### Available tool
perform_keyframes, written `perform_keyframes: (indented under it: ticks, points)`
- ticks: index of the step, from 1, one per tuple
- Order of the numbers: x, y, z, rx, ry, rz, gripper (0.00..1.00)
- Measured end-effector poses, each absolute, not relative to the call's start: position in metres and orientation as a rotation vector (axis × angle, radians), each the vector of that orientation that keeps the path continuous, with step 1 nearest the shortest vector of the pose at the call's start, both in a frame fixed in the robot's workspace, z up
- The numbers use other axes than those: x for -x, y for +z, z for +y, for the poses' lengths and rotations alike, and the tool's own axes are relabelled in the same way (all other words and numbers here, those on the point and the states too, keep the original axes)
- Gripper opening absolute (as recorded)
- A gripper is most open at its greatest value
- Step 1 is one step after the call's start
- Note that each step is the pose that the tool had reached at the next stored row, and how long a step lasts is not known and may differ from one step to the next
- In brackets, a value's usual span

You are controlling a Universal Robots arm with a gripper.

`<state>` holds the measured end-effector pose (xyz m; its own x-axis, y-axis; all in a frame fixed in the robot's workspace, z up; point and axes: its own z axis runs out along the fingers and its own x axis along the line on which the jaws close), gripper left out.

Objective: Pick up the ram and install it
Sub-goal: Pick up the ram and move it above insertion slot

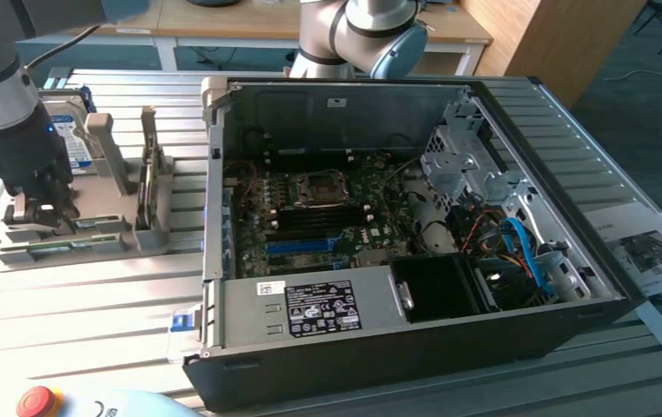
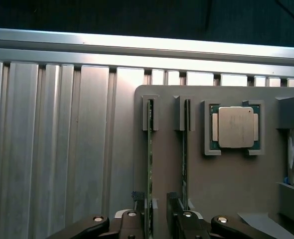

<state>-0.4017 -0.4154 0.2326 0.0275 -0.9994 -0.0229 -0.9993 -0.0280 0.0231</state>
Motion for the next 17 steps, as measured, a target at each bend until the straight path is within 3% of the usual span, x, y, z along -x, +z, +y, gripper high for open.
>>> perform_keyframes:
  ticks: [17]
  points:
    - [0.402, 0.212, -0.415, -2.251, -0.051, -2.189, 0.31]
